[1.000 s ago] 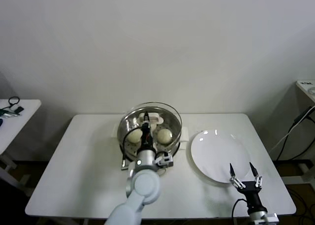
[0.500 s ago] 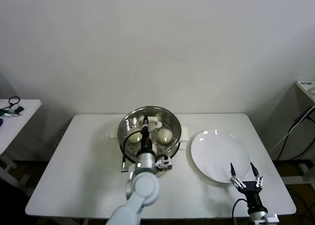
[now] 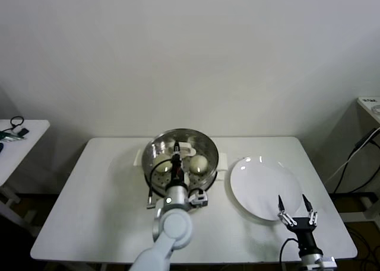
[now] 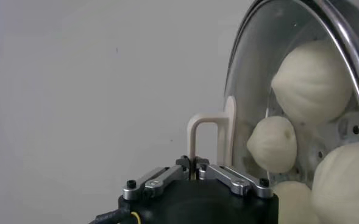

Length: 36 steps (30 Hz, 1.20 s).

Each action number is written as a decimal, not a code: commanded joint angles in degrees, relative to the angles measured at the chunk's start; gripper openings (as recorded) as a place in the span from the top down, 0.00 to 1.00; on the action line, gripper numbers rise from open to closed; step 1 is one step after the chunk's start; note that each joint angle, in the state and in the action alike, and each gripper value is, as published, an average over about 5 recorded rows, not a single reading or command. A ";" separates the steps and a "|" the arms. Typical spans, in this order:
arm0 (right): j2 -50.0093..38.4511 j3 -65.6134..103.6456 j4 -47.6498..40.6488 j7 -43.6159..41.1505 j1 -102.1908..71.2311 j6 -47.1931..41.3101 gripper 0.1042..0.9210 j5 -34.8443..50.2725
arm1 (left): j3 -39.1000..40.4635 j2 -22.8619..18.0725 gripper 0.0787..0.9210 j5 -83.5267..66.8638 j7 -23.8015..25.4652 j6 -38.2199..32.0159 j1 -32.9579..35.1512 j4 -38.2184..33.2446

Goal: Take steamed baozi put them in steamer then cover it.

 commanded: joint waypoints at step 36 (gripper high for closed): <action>-0.19 -4.40 3.29 6.22 0.60 -4.95 0.12 0.62 | -25.57 12.86 0.12 -61.31 -14.21 -19.66 19.05 -25.82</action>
